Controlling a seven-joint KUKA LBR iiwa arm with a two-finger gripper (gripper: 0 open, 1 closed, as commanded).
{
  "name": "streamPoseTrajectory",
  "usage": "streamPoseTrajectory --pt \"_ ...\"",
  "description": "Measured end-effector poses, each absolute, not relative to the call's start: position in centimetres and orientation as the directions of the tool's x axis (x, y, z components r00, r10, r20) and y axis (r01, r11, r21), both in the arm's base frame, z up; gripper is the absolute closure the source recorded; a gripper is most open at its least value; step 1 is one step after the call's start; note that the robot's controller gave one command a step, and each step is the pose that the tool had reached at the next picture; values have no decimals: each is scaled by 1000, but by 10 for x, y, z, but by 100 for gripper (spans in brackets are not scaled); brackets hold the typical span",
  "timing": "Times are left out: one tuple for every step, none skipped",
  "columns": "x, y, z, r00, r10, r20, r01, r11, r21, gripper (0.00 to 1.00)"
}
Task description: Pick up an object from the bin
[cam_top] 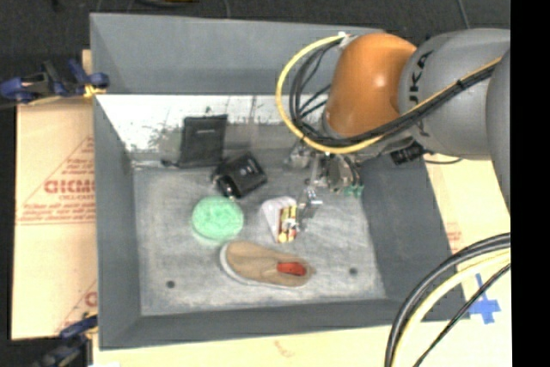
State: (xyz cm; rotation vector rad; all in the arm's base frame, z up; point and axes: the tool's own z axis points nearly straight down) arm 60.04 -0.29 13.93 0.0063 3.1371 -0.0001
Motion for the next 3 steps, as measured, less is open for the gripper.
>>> streamPoseTrajectory --pt "600 -3 139 -1000 4 -4 4 1000 0 0" --pt "612 -7 75 -999 -44 -7 -44 999 -2 100" --pt "612 -7 75 -999 -44 -7 -44 999 -2 100"
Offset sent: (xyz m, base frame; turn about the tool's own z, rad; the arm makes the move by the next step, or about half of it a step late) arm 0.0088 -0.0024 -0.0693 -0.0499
